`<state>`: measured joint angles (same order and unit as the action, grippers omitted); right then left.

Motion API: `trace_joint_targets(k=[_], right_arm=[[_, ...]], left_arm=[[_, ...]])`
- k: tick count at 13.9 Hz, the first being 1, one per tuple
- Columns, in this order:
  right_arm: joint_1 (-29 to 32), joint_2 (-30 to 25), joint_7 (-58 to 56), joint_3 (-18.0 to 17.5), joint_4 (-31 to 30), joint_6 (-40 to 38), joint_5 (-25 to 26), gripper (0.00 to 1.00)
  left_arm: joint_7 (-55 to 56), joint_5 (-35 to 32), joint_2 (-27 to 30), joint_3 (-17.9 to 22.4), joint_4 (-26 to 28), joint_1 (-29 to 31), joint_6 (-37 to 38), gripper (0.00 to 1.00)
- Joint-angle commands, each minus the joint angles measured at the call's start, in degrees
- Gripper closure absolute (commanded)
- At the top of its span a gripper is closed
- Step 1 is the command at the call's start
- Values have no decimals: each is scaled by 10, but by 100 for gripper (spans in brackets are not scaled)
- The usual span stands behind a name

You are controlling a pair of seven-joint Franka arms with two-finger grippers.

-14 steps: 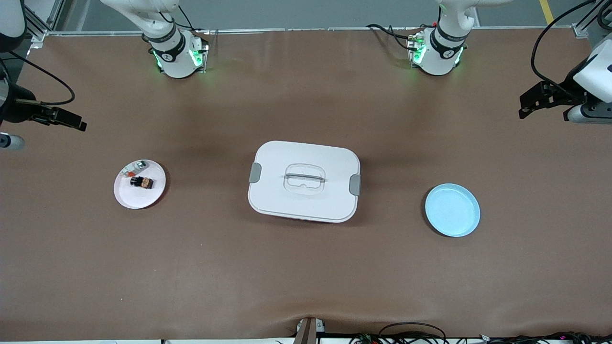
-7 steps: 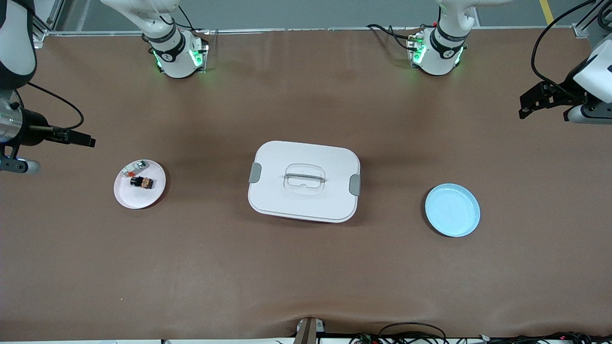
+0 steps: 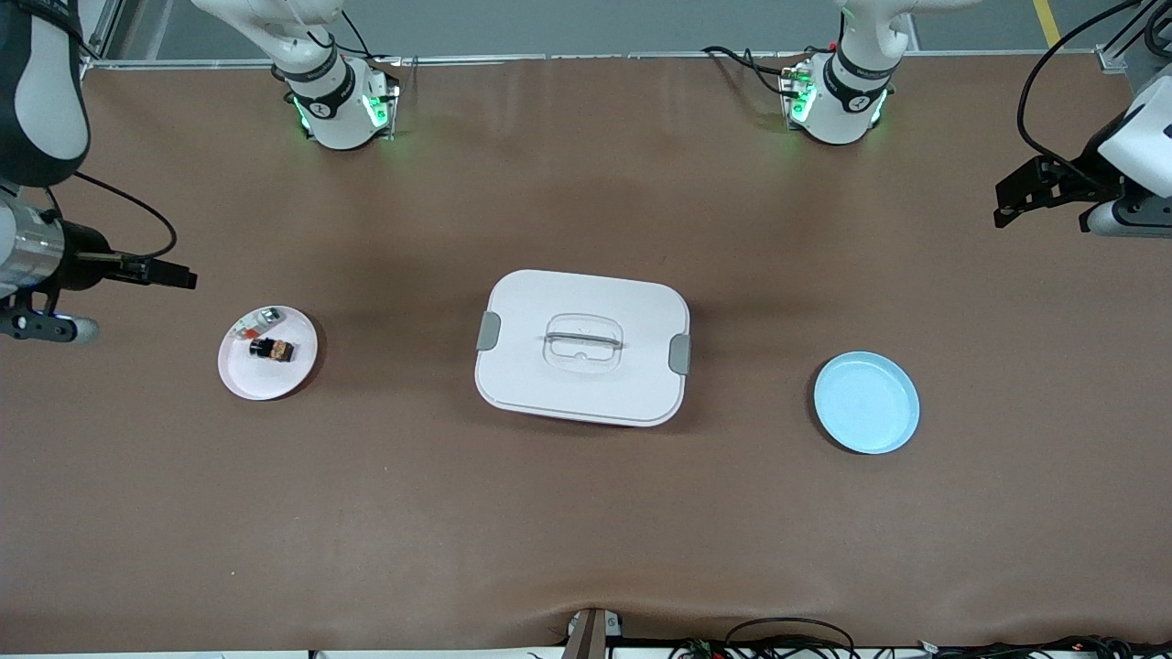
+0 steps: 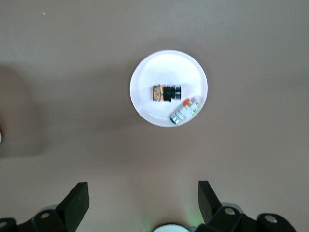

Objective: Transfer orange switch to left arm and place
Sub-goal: 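Reach the right gripper down to the orange switch on the white plate, then grasp the orange switch with the right gripper while the left gripper moves out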

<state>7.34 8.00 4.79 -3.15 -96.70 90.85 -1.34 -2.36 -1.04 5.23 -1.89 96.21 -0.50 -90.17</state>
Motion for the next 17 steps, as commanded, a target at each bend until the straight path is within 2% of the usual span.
trace_joint_targets(k=[1,11,17], right_arm=[[-10,27,0,1,-25,54,6,0],[0,175,-12,2,-25,195,31,0],[13,222,-15,3,-29,229,40,0]], left_arm=[[-9,-5,-7,0,-15,1,11,0],[-9,-5,-7,0,-15,0,11,0],[-8,-5,-7,0,-15,0,11,0]])
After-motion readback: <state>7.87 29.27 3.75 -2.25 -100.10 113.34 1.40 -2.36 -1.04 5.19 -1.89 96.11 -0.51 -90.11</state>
